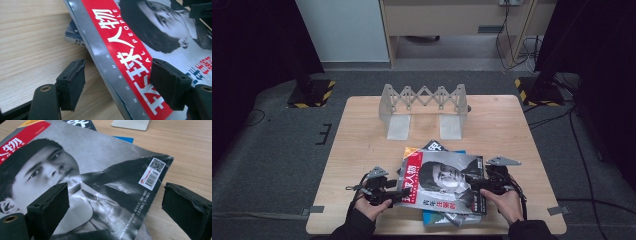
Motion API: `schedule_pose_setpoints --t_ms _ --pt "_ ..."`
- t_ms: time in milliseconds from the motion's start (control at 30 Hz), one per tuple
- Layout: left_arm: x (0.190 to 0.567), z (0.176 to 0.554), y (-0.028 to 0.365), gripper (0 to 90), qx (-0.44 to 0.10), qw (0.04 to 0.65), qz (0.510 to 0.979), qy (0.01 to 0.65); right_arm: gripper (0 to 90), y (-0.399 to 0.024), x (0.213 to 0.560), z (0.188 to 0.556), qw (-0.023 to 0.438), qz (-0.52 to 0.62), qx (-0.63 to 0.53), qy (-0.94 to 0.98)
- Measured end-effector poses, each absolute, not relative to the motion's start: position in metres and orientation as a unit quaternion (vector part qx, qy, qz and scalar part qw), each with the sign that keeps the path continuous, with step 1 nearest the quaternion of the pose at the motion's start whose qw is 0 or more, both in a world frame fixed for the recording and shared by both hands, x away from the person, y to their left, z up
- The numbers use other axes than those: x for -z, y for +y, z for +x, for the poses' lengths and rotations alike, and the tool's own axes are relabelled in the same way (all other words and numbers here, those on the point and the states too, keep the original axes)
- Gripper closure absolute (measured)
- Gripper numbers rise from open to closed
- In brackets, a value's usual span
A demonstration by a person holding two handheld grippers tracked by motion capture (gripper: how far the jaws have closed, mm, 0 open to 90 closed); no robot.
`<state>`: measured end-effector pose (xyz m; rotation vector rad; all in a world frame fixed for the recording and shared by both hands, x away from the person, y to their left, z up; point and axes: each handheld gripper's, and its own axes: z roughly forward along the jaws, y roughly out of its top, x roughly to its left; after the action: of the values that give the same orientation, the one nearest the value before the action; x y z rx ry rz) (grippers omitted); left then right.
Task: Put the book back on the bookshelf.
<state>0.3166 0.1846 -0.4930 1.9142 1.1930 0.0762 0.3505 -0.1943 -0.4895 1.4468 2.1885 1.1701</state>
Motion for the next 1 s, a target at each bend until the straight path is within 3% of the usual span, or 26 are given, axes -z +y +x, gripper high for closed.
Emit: schedule_pose_setpoints --t_ms 633,1000 --pt "0.505 0.323 0.176 27.4 0.068 0.445 0.751 0.483 5.9 -0.193 0.498 0.352 0.120 0.502 -0.406 0.754" --pt "0.488 0.320 0.182 41.7 0.048 0.473 0.747 0.465 5.7 -0.193 0.501 0.352 0.111 0.508 -0.411 0.748"
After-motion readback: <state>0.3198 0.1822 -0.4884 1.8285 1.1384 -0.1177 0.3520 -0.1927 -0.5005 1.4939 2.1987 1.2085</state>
